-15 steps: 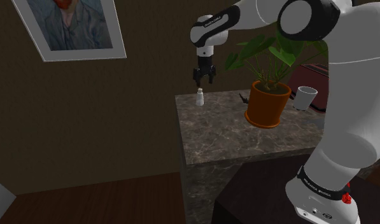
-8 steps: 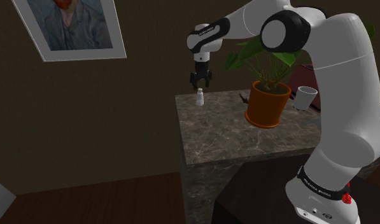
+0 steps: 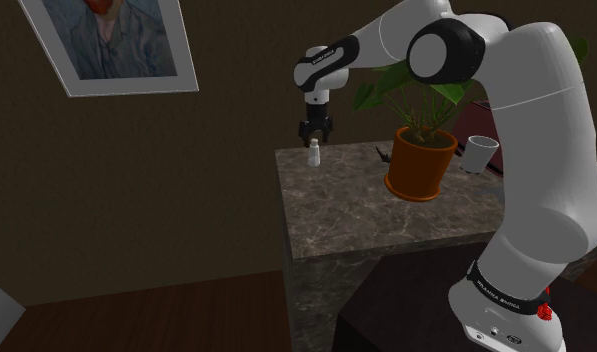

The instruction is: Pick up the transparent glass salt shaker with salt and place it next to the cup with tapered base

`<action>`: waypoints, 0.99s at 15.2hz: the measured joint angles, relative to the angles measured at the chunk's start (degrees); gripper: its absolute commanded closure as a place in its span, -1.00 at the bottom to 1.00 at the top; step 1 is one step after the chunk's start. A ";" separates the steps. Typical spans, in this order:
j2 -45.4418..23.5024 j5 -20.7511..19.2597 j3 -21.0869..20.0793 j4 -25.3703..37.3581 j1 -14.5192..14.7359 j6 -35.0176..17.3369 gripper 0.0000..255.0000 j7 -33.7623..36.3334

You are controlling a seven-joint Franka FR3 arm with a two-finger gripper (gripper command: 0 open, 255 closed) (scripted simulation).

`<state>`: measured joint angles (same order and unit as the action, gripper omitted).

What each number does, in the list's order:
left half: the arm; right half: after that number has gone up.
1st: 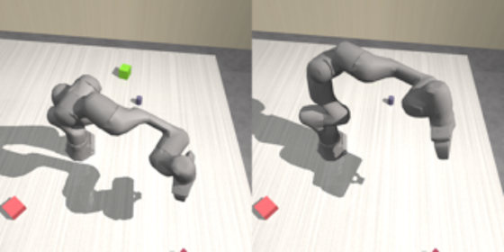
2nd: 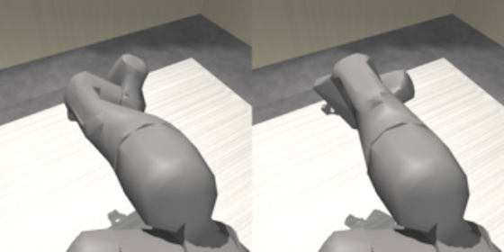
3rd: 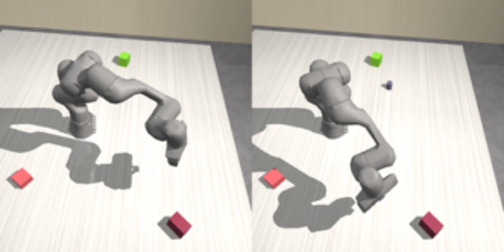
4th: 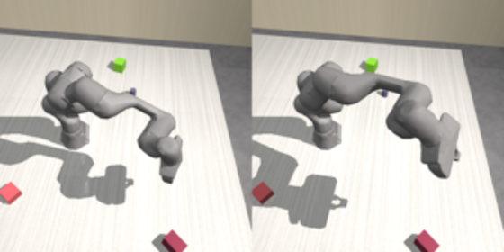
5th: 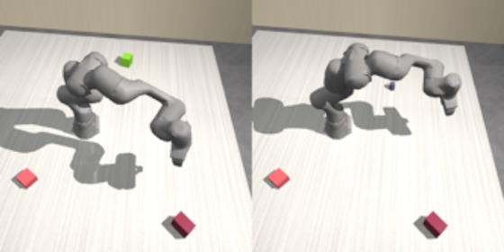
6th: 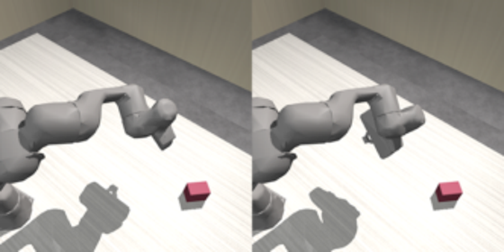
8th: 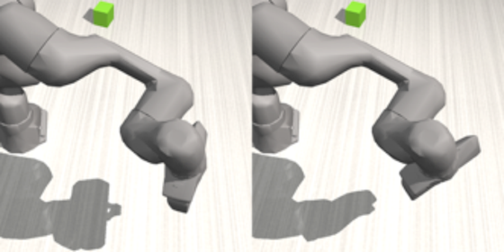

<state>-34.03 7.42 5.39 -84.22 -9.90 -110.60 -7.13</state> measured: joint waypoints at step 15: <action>0.48 -0.06 0.03 0.20 0.03 0.67 1.00 0.10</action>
<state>-33.55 7.36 5.42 -84.02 -9.87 -109.93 -7.03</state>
